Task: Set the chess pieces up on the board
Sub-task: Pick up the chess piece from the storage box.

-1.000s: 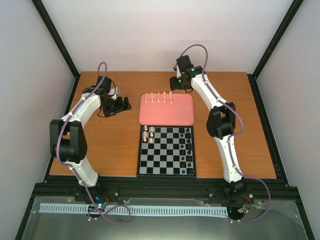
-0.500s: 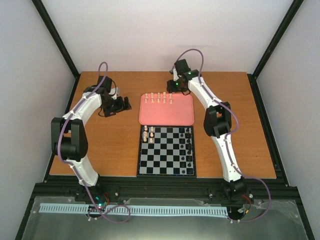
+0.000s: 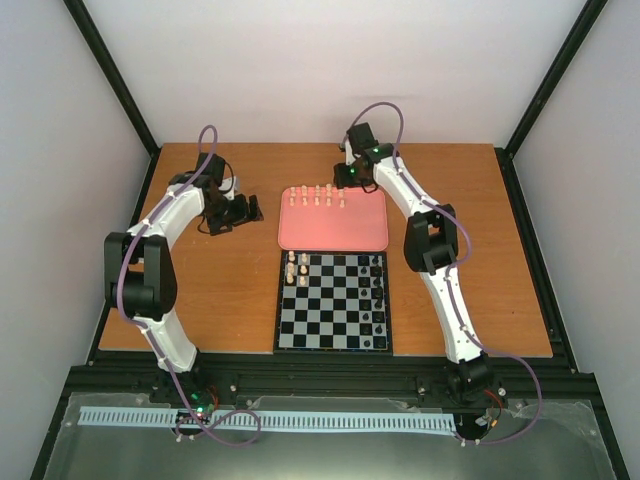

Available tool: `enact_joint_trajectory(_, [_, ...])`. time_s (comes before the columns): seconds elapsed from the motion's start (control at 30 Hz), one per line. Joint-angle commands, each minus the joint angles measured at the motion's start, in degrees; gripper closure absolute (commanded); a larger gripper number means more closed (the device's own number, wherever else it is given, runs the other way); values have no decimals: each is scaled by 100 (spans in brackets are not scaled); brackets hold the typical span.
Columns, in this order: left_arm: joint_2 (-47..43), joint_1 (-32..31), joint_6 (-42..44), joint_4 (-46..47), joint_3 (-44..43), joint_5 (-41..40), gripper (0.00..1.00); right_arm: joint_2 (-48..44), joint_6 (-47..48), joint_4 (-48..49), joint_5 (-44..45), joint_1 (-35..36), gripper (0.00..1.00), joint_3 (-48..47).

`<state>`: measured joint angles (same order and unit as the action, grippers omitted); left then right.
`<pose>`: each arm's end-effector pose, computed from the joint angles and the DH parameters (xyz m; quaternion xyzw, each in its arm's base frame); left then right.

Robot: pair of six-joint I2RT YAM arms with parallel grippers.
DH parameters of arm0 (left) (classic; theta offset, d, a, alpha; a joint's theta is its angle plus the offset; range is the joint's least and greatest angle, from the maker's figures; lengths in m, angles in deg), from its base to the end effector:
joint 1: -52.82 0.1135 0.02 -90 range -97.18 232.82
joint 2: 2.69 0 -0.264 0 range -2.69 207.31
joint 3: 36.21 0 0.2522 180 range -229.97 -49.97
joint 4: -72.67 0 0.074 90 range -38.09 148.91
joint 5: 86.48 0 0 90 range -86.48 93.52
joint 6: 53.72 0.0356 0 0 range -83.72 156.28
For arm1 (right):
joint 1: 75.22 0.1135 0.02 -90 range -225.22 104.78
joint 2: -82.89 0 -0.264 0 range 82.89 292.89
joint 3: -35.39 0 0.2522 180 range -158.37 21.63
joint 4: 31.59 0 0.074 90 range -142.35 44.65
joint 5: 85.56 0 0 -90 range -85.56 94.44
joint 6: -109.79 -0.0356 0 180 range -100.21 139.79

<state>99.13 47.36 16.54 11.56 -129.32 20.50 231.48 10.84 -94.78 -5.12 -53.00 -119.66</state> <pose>0.3580 -0.0447 0.2323 -0.0954 0.9694 -0.1797 0.1374 0.5123 0.2156 0.1882 -0.1340 0.9457 0.1536 0.2533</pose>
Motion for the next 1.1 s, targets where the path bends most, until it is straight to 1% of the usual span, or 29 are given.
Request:
enact_joint_trajectory(0.0, [74,52,59,42,-211,17,0,179,-38,132,121,8,43,-205])
enact_joint_trajectory(0.37, [149,50,60,33,-239,34,0,439,-67,191,143,11,46,-433])
enact_joint_trajectory(0.63, [214,47,55,19,-273,52,0,520,-64,243,118,11,53,-485])
enact_joint_trajectory(0.83, [233,48,48,28,-250,76,0,591,-68,188,25,10,54,-478])
enact_joint_trajectory(1.07, [226,47,61,24,-247,53,0,608,-68,214,14,11,58,-487])
